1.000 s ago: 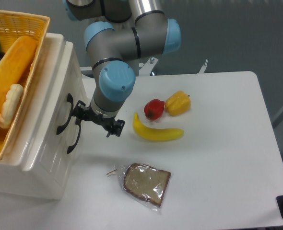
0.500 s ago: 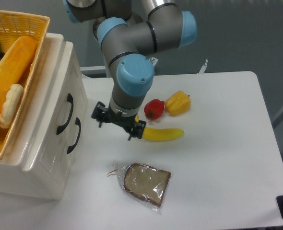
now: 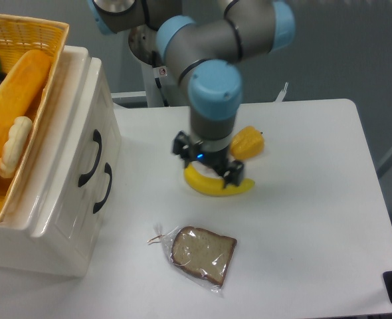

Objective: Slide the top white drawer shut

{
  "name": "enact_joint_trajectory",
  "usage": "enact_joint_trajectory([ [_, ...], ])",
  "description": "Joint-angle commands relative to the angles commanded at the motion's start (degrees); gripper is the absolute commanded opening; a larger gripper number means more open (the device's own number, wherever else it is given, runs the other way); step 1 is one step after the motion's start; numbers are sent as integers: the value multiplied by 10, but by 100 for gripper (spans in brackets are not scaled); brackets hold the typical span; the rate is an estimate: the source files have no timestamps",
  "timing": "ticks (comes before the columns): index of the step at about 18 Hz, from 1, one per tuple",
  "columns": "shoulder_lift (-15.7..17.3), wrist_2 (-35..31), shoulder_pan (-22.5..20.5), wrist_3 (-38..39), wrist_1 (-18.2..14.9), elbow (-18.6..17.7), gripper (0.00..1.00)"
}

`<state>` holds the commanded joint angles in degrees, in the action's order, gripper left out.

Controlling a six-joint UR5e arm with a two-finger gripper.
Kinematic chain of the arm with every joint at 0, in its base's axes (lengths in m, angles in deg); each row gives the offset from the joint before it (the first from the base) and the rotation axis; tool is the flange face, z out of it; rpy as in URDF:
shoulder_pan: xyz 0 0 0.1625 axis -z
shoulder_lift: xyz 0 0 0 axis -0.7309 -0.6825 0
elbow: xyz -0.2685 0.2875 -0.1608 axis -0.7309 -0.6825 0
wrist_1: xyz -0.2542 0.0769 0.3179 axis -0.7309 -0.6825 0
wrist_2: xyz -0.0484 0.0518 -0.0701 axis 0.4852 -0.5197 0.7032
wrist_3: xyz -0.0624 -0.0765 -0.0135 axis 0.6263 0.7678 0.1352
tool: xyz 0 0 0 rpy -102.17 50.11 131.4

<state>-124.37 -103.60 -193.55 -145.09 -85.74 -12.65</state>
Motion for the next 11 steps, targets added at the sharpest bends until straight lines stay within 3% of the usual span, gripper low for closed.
enact_joint_trajectory([
  [6, 29, -2, -69, -90, -3, -20, 100],
  [11, 39, -1, -98, -132, -9, -31, 100],
])
